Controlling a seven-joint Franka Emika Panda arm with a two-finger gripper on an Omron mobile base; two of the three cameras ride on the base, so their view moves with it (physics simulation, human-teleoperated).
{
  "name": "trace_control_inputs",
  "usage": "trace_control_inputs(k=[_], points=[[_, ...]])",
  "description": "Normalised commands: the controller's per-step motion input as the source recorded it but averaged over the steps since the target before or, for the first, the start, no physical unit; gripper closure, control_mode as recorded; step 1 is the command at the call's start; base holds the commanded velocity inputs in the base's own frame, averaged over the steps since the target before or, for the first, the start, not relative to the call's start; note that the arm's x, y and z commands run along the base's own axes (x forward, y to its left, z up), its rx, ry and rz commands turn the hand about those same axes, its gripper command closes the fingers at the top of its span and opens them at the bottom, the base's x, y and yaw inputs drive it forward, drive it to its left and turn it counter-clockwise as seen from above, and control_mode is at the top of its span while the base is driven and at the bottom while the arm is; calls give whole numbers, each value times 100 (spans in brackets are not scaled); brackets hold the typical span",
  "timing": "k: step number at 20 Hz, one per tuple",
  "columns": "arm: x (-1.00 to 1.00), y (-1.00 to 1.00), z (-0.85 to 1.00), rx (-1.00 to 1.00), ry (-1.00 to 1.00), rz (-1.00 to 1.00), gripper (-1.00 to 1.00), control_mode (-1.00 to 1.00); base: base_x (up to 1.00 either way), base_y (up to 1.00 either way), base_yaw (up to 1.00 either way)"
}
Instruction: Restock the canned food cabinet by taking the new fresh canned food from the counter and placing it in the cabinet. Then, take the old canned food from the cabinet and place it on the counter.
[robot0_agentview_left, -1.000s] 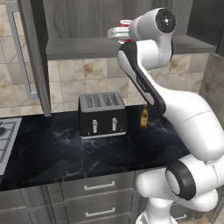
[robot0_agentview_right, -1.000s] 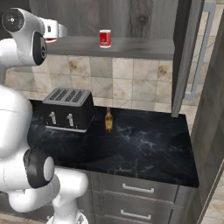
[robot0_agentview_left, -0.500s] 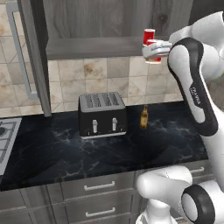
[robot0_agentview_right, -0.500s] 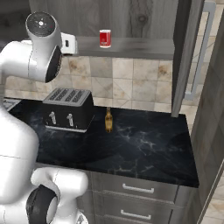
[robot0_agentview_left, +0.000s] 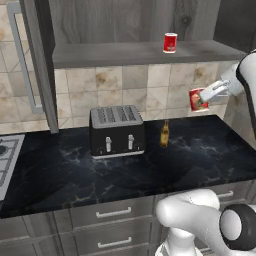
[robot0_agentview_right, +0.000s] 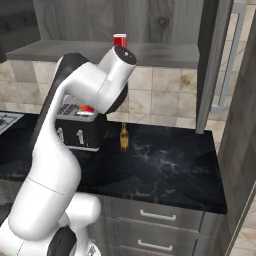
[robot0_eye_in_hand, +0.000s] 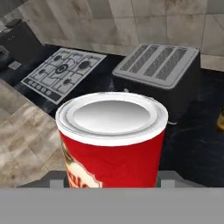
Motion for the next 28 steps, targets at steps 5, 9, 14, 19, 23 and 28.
trace_control_inputs(k=[5,9,14,19,23,28], points=[[58,-23,-89,0,41,45,100,-100,0,0,0],[25,-1,-100,0,18,36,100,-100,0,0,0],[0,0,-100,13,-13,8,100,-100,0,0,0],[9,0,-92,24,-34,-4,100,-100,0,0,0],[47,0,-46,6,-23,-10,100,-100,0,0,0],[44,0,-32,-3,-8,-3,100,-100,0,0,0]])
